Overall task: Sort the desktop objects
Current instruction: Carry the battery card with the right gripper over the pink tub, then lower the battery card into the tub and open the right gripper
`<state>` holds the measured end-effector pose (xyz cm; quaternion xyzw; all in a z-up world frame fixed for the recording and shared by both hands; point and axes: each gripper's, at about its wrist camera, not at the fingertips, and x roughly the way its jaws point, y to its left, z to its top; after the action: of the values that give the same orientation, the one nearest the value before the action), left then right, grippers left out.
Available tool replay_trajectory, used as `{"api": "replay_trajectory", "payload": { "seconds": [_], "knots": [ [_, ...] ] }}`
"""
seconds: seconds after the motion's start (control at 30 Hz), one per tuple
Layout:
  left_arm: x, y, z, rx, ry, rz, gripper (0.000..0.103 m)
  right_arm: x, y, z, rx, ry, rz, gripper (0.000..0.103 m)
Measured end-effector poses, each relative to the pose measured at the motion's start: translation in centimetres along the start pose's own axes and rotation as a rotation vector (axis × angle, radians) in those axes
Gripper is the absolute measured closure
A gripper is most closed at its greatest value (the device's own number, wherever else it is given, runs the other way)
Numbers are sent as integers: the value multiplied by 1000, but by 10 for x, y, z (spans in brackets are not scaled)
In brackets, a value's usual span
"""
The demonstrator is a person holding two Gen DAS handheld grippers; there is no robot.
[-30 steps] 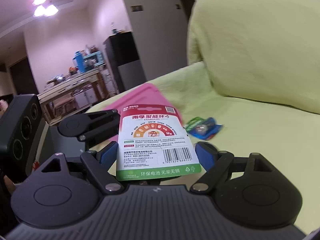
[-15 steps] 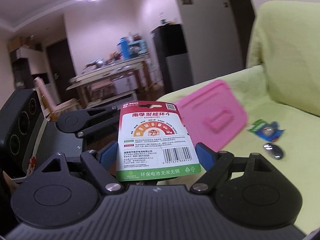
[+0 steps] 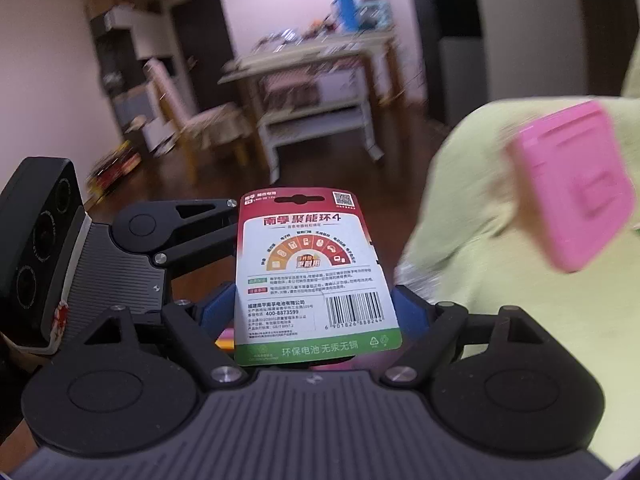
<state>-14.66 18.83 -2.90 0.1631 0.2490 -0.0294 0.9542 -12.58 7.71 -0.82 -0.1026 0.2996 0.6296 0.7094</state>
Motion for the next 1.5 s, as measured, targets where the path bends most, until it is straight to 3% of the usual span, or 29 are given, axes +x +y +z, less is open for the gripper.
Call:
{"api": "replay_trajectory", "payload": {
  "seconds": [0.27, 0.57, 1.0, 1.5],
  "knots": [
    [-19, 28, -57, -73, 131, 65, 38, 72, 40, -7, -51, 158, 134, 25],
    [-35, 25, -126, -167, 251, 60, 38, 115, 54, -38, -66, 317, 182, 25],
    [-18, 0, -174, -235, 409, -18, 38, 146, 51, -75, -99, 564, 102, 24],
    [-11, 9, -195, -362, 449, -74, 38, 187, 51, -73, -37, 661, 28, 25]
  ]
}}
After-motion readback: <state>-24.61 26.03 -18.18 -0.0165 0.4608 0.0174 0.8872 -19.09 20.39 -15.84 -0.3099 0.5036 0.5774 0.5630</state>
